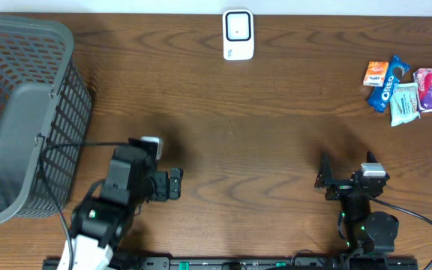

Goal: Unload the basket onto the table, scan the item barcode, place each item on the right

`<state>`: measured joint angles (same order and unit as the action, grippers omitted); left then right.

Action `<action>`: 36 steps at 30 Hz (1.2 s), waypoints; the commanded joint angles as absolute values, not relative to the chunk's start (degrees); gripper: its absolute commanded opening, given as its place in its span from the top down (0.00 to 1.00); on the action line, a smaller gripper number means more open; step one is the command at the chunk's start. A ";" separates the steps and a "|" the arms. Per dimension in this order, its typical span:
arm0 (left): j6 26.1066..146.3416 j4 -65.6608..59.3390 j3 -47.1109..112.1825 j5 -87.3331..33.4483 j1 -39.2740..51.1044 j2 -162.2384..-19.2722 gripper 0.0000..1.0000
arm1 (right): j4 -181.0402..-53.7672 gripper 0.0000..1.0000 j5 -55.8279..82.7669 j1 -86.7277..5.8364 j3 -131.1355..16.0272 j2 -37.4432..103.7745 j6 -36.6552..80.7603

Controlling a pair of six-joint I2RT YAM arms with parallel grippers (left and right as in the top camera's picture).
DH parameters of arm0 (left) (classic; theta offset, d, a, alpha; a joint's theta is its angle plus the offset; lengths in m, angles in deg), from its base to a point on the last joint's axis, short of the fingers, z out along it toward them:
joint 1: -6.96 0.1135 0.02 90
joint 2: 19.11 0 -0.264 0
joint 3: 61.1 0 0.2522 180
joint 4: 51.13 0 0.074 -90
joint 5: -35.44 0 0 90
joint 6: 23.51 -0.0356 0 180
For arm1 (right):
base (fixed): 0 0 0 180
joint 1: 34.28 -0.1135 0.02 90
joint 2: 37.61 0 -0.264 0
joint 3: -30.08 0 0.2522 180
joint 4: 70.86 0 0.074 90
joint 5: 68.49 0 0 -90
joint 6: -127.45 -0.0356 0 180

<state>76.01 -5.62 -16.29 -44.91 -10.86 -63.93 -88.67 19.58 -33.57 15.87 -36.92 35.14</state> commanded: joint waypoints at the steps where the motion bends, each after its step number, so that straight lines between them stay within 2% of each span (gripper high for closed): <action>1: 72.57 -9.01 -21.80 -44.08 -10.66 -57.70 0.02 | -88.89 0.01 19.69 -32.87 16.01 -37.29 35.82; 17: 70.80 -28.44 -42.04 -44.03 -8.41 -35.97 0.02 | -88.89 0.01 19.69 -32.87 16.01 -37.29 35.82; 36: 70.74 -35.10 -47.11 -40.82 1.38 -21.33 0.02 | -88.89 0.01 19.69 -32.87 16.01 -37.29 35.82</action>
<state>71.70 -35.61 -45.58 -42.29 -0.02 -23.25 -88.67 19.60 -33.57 15.87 -36.92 35.14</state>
